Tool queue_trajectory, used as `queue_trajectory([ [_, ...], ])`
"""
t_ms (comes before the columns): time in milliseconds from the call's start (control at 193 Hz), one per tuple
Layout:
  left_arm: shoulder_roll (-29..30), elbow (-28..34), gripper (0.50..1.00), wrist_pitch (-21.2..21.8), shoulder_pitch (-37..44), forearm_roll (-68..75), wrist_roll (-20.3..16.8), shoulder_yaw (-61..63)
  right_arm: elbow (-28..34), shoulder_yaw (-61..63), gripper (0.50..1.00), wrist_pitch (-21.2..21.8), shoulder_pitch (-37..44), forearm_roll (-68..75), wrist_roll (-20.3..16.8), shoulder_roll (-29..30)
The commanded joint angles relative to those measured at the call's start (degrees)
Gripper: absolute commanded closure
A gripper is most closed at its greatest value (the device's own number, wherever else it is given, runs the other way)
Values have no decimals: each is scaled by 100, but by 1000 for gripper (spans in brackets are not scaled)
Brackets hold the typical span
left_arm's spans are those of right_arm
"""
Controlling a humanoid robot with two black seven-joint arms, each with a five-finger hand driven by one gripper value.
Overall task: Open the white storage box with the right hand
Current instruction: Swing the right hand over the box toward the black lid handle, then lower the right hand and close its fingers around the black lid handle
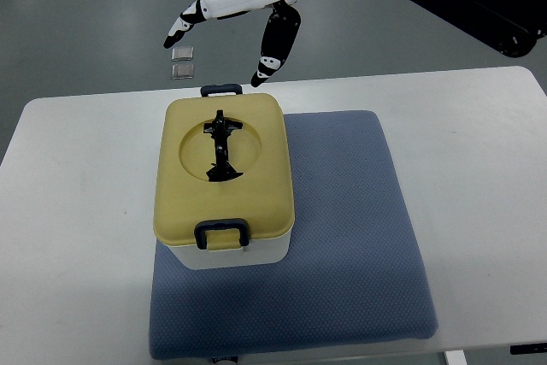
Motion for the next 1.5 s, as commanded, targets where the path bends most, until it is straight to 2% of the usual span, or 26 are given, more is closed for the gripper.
queue_trajectory([
  [0, 0, 0, 500, 0, 0, 1, 0, -9, 0, -281, 587, -1, 238, -294, 105, 209],
  [415, 0, 0, 500, 0, 0, 1, 0, 0, 9, -791, 597, -71, 625, -567, 413, 701],
  [477, 0, 0, 500, 0, 0, 1, 0, 0, 9, -870, 619, -71, 625, -602, 562, 789],
  [585, 0, 0, 500, 0, 0, 1, 0, 0, 9, -949, 628, -71, 572, -813, 564, 842],
  [922, 0, 8, 500, 0, 0, 1, 0, 0, -44, -1450, 640, -528, 563, -1024, 564, 965],
  [1067, 0, 8, 500, 0, 0, 1, 0, 0, -61, -1626, 664, -704, 581, -1182, 564, 956],
  [1497, 0, 8, 500, 0, 0, 1, 0, 0, -88, -1740, 767, -748, 555, -1182, 564, 956],
])
